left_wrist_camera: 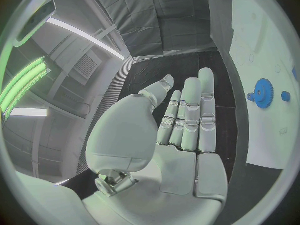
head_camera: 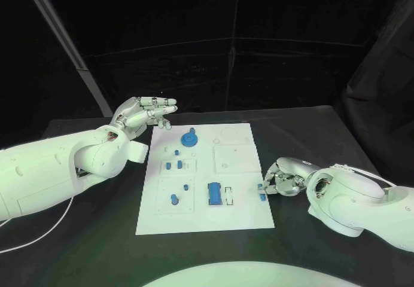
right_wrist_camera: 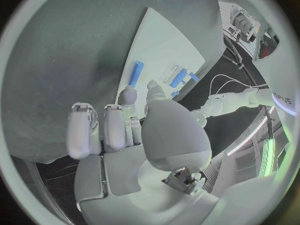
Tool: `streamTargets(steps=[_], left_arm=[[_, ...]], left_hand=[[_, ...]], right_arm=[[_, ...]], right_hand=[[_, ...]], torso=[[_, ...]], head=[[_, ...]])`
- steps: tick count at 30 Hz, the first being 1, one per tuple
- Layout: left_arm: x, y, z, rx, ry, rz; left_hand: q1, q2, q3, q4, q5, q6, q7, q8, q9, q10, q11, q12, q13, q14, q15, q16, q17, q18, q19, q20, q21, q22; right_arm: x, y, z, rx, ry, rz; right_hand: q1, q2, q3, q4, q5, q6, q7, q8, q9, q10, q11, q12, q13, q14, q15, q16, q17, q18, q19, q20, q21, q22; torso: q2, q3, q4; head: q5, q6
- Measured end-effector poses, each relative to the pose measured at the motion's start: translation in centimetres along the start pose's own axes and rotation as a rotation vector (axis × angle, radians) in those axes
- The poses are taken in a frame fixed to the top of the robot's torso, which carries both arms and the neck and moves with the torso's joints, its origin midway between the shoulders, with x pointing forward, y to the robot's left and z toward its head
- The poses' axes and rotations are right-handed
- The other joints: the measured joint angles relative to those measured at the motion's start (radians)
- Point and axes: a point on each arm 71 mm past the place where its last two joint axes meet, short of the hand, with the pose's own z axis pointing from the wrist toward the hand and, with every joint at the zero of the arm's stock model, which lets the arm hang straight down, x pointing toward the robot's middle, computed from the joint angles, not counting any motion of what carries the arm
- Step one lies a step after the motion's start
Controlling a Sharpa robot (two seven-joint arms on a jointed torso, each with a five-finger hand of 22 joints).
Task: Assemble the parts on the task board
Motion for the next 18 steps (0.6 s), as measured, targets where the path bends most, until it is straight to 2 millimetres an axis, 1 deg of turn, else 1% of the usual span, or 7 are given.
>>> streamTargets(steps=[4,7,8,10,11,14,18], left_arm=[[0.0,0.0,0.0,0.0,0.0,0.0],[0.0,0.0,0.0,0.0,0.0,0.0],[0.0,0.0,0.0,-0.001,0.0,0.0],[0.0,0.0,0.0,-0.001,0.0,0.0],[0.0,0.0,0.0,-0.001,0.0,0.0],[0.0,0.0,0.0,-0.001,0.0,0.0],[0.0,0.0,0.0,-0.002,0.0,0.0]], left_hand=[[0.0,0.0,0.0,0.0,0.0,0.0,0.0,0.0,0.0,0.0,0.0,0.0,0.0,0.0,0.0,0.0,0.0,0.0,0.0,0.0,0.0,0.0],[0.0,0.0,0.0,0.0,0.0,0.0,0.0,0.0,0.0,0.0,0.0,0.0,0.0,0.0,0.0,0.0,0.0,0.0,0.0,0.0,0.0,0.0],[0.0,0.0,0.0,0.0,0.0,0.0,0.0,0.0,0.0,0.0,0.0,0.0,0.0,0.0,0.0,0.0,0.0,0.0,0.0,0.0,0.0,0.0],[0.0,0.0,0.0,0.0,0.0,0.0,0.0,0.0,0.0,0.0,0.0,0.0,0.0,0.0,0.0,0.0,0.0,0.0,0.0,0.0,0.0,0.0],[0.0,0.0,0.0,0.0,0.0,0.0,0.0,0.0,0.0,0.0,0.0,0.0,0.0,0.0,0.0,0.0,0.0,0.0,0.0,0.0,0.0,0.0],[0.0,0.0,0.0,0.0,0.0,0.0,0.0,0.0,0.0,0.0,0.0,0.0,0.0,0.0,0.0,0.0,0.0,0.0,0.0,0.0,0.0,0.0],[0.0,0.0,0.0,0.0,0.0,0.0,0.0,0.0,0.0,0.0,0.0,0.0,0.0,0.0,0.0,0.0,0.0,0.0,0.0,0.0,0.0,0.0]], right_arm=[[0.2,0.1,0.2,0.009,0.011,-0.029],[0.3,0.3,0.4,0.01,0.018,-0.047],[0.3,0.4,0.5,0.01,0.02,-0.052],[0.4,0.5,0.7,0.009,0.024,-0.062],[0.5,0.6,0.7,0.008,0.025,-0.067],[0.6,0.9,0.9,0.005,0.029,-0.078],[0.7,1.3,1.2,-0.003,0.032,-0.094]], right_hand=[[0.005,-0.003,-0.001,-0.001,0.008,0.004,-0.004,0.0,0.0,0.0,0.0,-0.006,-0.001,0.0,0.0,0.0,0.0,0.0,0.0,0.0,0.0,0.0],[0.014,0.004,-0.003,-0.003,0.013,0.004,-0.004,0.0,0.0,0.0,0.0,-0.006,-0.001,0.0,0.0,0.0,0.0,0.0,0.0,0.0,0.0,0.0],[0.019,-0.002,-0.006,-0.006,0.018,0.004,-0.004,0.0,0.0,0.0,0.0,-0.006,-0.001,0.0,0.0,0.0,0.0,0.0,0.0,0.0,0.0,0.0],[0.031,0.006,-0.007,-0.007,0.018,0.007,0.0,-0.005,0.0,0.0,0.0,-0.01,-0.002,0.0,0.0,0.0,0.0,0.0,0.0,0.0,0.0,0.0],[0.036,0.002,-0.01,-0.01,0.018,0.007,0.0,-0.005,0.0,0.0,0.0,-0.01,-0.002,0.0,0.0,0.0,0.0,0.0,0.0,0.0,0.0,0.0],[0.048,0.004,-0.007,-0.015,0.018,0.01,-0.004,-0.005,0.0,0.0,0.0,-0.01,-0.002,0.0,0.0,0.0,0.0,0.0,0.0,0.0,0.0,0.0],[0.084,0.013,-0.004,-0.033,0.018,0.01,-0.004,-0.007,0.002,0.0,0.0,-0.016,-0.004,0.0,0.0,0.0,0.0,0.0,0.0,0.0,0.0,0.0]], torso=[[0.0,0.0003,0.0002],[0.0,0.0003,0.0005],[0.0,0.0003,0.0005],[0.0,0.0004,0.0004],[0.0,0.0004,0.0005],[0.0,0.0004,0.0004],[0.0,0.0003,0.0005]], head=[[0.0,-0.001],[0.001,-0.002],[0.002,-0.002],[0.003,-0.003],[0.003,-0.003],[0.003,-0.004],[0.003,-0.005]])
